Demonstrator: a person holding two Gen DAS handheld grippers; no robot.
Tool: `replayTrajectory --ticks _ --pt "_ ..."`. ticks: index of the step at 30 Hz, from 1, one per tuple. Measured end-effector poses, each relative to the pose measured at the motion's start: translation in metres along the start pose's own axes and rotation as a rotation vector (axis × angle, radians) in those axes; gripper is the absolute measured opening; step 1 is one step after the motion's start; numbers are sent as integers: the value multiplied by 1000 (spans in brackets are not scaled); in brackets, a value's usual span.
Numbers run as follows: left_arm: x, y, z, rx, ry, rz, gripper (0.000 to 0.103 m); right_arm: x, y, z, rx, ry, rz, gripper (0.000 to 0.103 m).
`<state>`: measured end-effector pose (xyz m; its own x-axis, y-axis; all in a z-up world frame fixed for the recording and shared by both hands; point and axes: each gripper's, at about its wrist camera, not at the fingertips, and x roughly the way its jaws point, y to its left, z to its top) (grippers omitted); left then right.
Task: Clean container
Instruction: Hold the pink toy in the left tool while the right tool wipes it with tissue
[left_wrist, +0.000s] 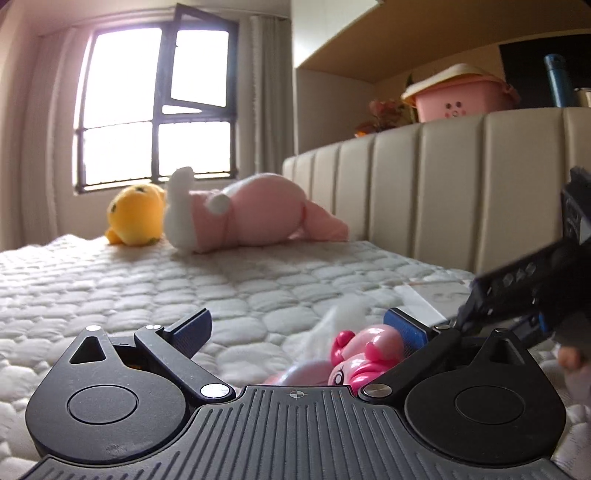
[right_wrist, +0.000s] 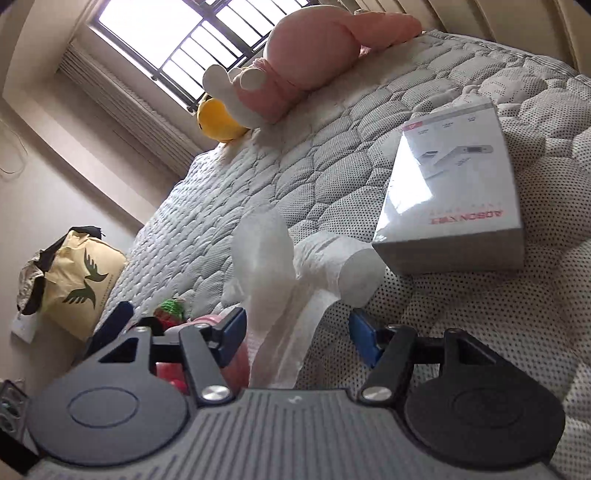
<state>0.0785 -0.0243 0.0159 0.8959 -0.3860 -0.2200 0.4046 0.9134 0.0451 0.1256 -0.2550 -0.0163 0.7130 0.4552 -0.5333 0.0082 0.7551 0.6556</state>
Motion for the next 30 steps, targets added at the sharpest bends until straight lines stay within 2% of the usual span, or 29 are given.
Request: replayTrajectory --ticks 4,6,7,8,10,12,14,15,19,21,23,24,25,28,30 --pt "11 22 12 -68 16 35 103 27 0 9 -19 -25 -19 68" --pt "18 34 17 -111 22 37 103 38 4 13 -45 -30 -27 64" --pt "21 41 19 -137 23 35 103 42 5 15 -60 -28 -33 49" --pt "25 49 20 -173 24 36 103 45 6 17 -75 -25 -39 26" --pt "26 62 20 -255 24 21 103 39 9 20 -95 -22 -44 8" --pt "16 75 16 -362 16 -8 103 24 14 21 -109 -48 -17 8" --pt "-1 76 10 -402 -3 -58 103 6 26 26 -125 -82 19 8" --pt "-10 74 6 -406 -14 -80 103 -4 35 29 -137 -102 53 8" --pt "-30 38 -11 -229 -25 -110 103 -46 78 41 -192 -172 212 8" --pt "-25 21 -15 -131 -7 -105 103 -57 98 41 -206 -159 329 8" --pt "-17 16 -16 -103 15 -125 103 -60 114 38 -232 -127 398 7" --pt "-14 16 -16 -105 17 -130 103 -58 121 34 -258 -115 396 7" --pt "-12 17 -16 -110 18 -127 103 -54 126 29 -305 -114 334 7" --pt "-8 23 -22 -142 43 -109 103 -33 130 10 -450 -109 80 8" --pt "-7 27 -23 -159 47 -103 103 -24 119 1 -438 -67 44 8"
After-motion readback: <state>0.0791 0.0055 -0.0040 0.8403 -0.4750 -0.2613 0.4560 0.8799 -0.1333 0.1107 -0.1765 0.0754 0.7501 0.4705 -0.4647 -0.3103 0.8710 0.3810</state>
